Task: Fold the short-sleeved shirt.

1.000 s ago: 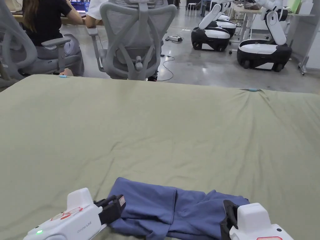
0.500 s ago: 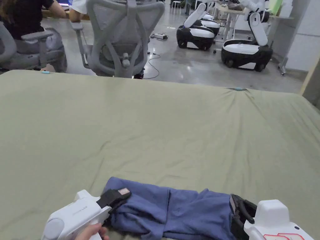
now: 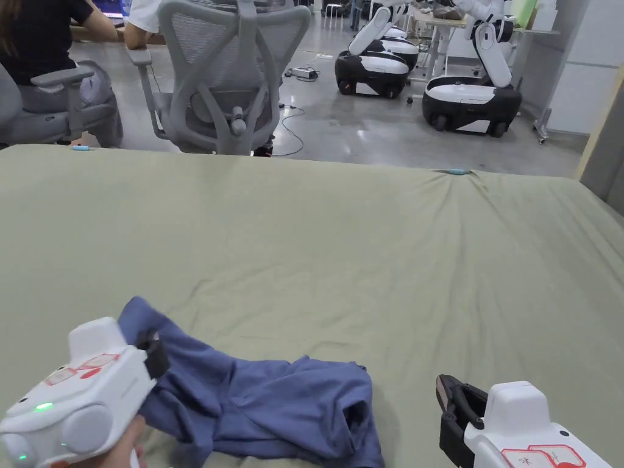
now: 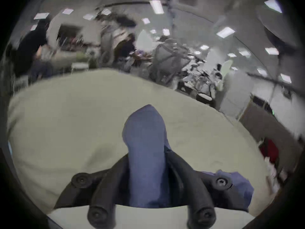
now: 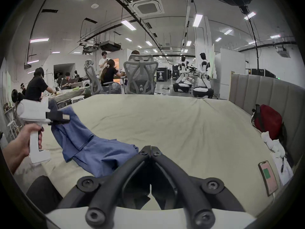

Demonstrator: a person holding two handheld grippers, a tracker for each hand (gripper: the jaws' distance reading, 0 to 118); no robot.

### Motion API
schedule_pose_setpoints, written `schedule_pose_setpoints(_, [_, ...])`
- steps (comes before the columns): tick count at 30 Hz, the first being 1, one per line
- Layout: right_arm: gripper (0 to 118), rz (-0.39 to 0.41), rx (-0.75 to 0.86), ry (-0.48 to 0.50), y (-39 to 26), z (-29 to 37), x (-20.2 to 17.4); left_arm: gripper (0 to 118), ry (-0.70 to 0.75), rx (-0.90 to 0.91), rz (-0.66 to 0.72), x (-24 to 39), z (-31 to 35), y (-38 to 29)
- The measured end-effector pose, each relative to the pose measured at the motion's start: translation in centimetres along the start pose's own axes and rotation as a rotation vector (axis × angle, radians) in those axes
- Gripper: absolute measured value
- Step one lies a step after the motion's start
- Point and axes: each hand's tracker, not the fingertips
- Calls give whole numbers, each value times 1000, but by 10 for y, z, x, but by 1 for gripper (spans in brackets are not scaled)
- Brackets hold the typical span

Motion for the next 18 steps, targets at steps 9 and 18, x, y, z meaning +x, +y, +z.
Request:
schedule_pose_setpoints(9, [0, -70, 30, -2, -1, 10, 17, 13, -119, 14, -849, 212, 10, -98])
schedule_pose_setpoints(18, [0, -84, 44, 23, -2, 16, 23, 112, -369, -90, -500, 183, 16, -88])
